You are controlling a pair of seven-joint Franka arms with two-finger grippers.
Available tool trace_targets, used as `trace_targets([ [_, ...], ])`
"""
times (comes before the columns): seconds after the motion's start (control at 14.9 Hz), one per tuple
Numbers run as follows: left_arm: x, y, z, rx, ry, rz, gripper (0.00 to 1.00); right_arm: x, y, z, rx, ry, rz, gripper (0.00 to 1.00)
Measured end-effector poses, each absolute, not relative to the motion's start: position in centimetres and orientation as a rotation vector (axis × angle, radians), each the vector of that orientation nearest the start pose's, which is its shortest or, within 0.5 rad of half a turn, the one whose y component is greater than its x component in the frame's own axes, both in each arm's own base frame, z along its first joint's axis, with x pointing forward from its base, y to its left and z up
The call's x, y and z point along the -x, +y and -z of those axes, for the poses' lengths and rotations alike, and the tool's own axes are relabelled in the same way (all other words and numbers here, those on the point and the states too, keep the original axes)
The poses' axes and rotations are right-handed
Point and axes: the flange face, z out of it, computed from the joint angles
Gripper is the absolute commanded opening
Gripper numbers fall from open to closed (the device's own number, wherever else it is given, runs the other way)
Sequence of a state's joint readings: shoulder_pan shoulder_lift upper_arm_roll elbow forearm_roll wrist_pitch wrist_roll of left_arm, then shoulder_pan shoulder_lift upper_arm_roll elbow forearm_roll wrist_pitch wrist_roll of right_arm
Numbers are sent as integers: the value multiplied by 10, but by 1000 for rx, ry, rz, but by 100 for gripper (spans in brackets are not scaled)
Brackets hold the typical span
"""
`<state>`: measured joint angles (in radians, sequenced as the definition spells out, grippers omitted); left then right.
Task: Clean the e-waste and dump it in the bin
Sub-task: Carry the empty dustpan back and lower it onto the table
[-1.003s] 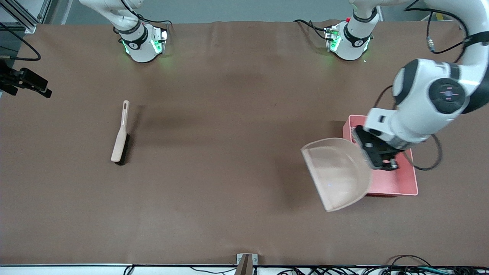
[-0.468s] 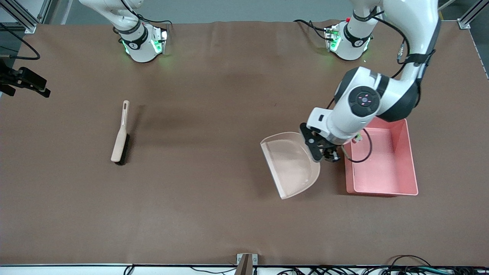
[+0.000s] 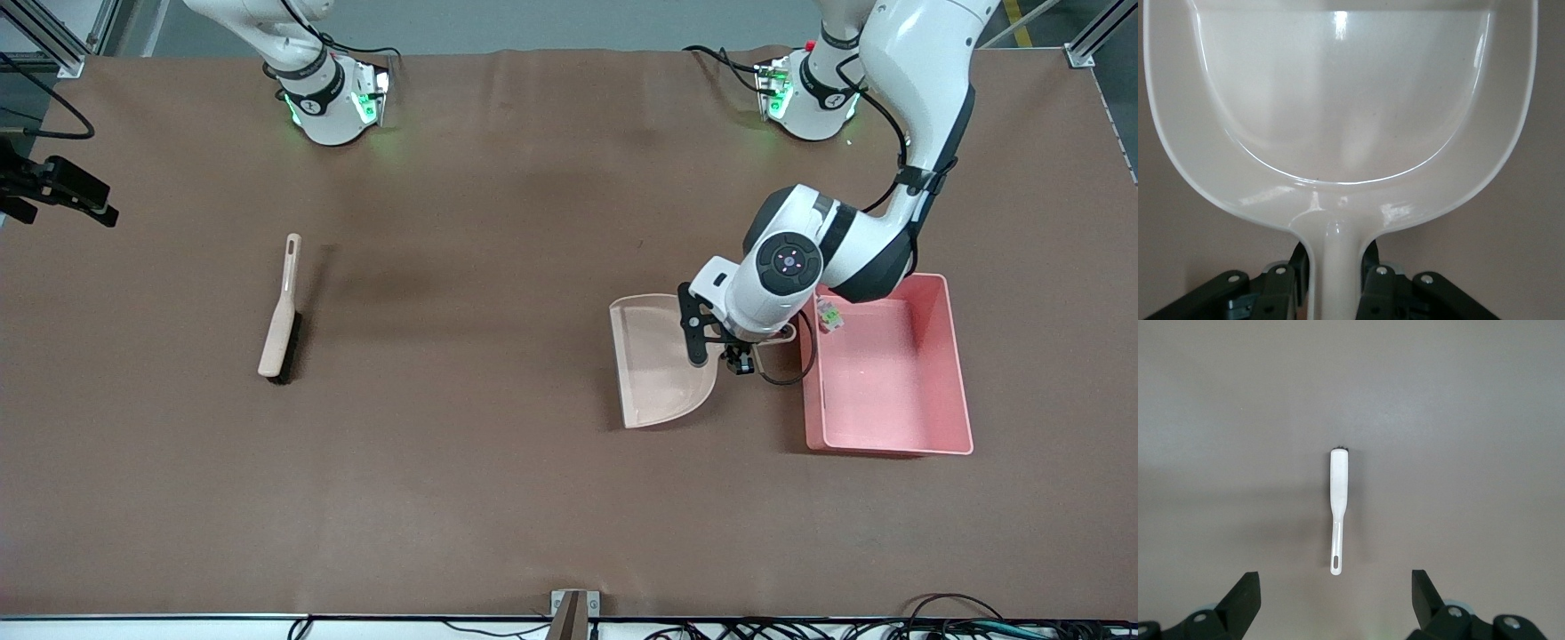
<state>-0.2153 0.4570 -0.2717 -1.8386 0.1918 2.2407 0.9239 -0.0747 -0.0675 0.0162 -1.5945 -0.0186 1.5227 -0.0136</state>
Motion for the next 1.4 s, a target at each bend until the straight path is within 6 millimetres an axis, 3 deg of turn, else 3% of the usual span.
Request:
trace_targets([
  [0.2, -565, -281, -265, 2167, 2169, -48, 1, -528, -33, -646, 3160, 73, -8, 100],
  [0.67, -564, -281, -240, 2160, 2189, -31, 3, -527, -34, -645, 3160, 75, -11, 100],
  [1.27, -557, -294, -228, 2139, 2221, -40, 4, -527, -34, -645, 3160, 75, -11, 100],
  [1.4, -554, -300, -228, 2123, 2230, -40, 10, -528, -34, -645, 3160, 75, -10, 100],
])
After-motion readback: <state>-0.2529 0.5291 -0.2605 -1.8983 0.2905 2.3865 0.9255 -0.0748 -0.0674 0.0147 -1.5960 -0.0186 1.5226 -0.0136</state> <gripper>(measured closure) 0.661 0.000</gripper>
